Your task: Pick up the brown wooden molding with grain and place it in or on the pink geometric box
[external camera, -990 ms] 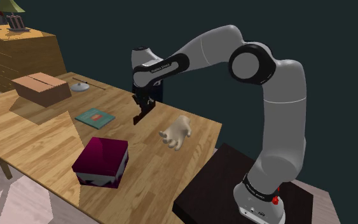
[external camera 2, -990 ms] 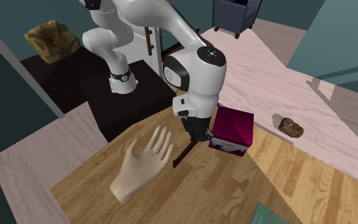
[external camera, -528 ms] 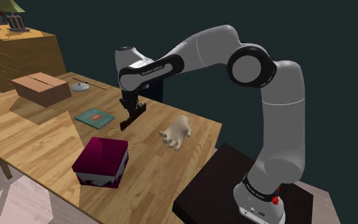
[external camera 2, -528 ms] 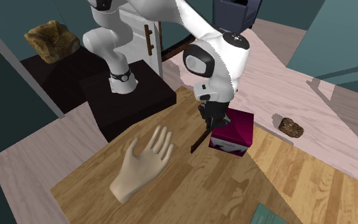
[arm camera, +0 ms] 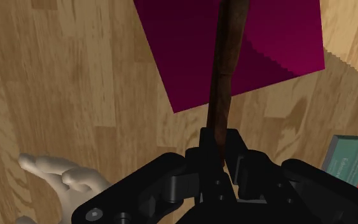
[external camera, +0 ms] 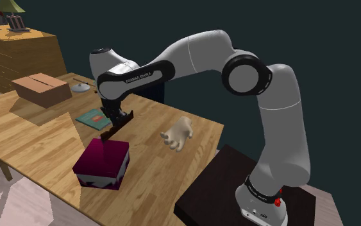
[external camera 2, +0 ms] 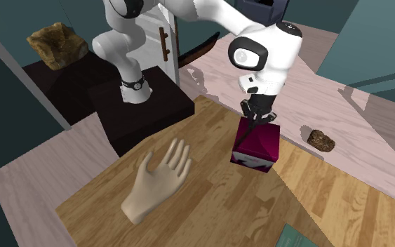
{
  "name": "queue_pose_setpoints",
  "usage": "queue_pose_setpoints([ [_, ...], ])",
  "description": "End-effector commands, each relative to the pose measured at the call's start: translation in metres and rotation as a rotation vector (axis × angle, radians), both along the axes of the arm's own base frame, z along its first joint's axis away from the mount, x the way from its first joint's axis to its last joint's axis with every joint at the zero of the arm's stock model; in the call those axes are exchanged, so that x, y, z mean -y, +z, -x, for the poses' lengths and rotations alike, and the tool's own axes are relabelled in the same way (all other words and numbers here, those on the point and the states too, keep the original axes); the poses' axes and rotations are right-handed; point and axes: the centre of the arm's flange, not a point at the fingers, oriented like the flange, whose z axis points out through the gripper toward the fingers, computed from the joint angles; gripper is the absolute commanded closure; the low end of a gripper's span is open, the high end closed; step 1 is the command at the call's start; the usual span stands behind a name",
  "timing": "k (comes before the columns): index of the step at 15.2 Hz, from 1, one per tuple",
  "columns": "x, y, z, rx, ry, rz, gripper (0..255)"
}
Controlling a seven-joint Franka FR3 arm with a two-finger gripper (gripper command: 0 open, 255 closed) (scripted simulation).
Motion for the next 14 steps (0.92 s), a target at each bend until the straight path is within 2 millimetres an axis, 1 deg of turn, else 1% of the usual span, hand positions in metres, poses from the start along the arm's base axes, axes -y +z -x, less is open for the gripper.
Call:
queue_pose_setpoints([
  [1, -0.027, 0.003, 0.002, 0.000, -0.002, 0.000, 255],
  [7, -0.103, 0.010, 0.008, 0.000, -0.002, 0.000, 255],
  [14, -0.103, -0.027, 0.008, 0.000, -0.002, 0.000, 255],
])
